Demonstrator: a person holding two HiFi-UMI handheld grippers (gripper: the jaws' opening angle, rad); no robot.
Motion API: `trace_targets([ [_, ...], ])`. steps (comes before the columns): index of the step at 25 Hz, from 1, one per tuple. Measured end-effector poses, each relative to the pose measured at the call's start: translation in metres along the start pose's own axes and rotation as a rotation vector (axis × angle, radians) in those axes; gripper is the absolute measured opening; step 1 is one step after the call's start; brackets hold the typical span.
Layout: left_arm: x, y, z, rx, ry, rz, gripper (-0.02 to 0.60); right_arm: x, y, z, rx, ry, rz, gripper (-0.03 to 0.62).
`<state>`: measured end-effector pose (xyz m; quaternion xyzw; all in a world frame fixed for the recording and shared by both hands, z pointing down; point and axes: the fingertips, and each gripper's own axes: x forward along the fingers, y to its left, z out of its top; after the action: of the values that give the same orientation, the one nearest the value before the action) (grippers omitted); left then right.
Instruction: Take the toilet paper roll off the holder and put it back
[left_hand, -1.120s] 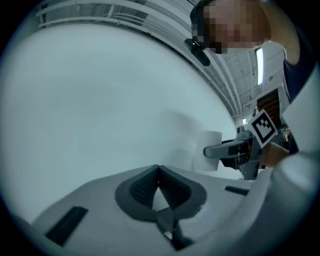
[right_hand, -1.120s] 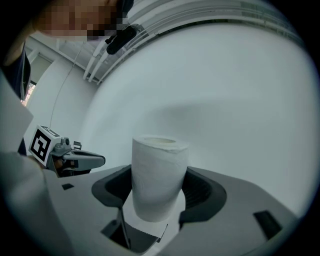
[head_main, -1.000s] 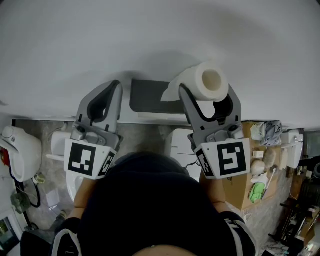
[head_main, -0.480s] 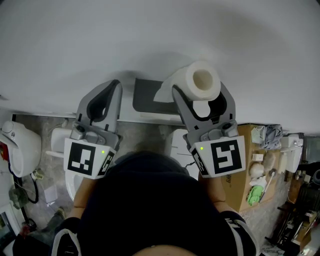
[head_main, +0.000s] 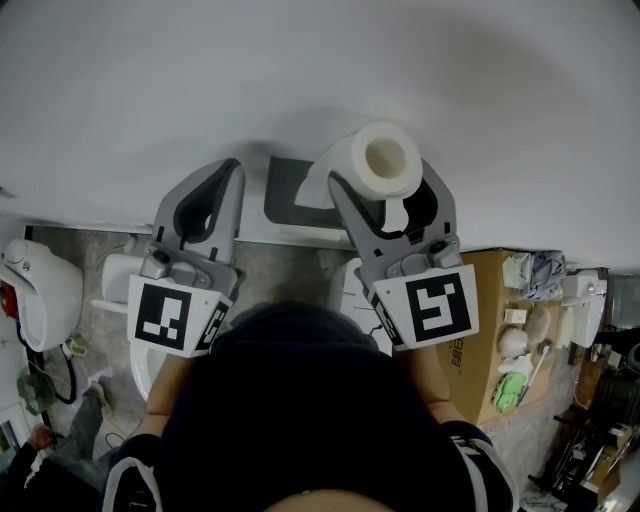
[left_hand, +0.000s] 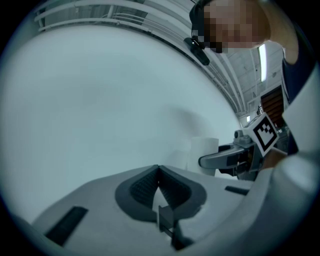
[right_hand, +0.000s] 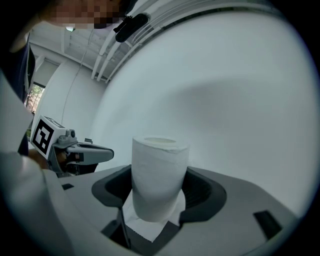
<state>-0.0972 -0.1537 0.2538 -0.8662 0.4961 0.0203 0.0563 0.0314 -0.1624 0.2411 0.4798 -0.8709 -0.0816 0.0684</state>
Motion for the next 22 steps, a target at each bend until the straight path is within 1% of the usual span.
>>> trace_targets([
  [10,-0.001,0.000,-0.001,0.001,-0.001,0.004,0.002,0.008,0.013,-0.011,0.002,0.029,0.041,0.310],
  [22,0.000,-0.002,-0.003,-0.003,0.004,-0.001,0.002,0.015,0.020,-0.031,0.011,0.076,0.059,0.308],
])
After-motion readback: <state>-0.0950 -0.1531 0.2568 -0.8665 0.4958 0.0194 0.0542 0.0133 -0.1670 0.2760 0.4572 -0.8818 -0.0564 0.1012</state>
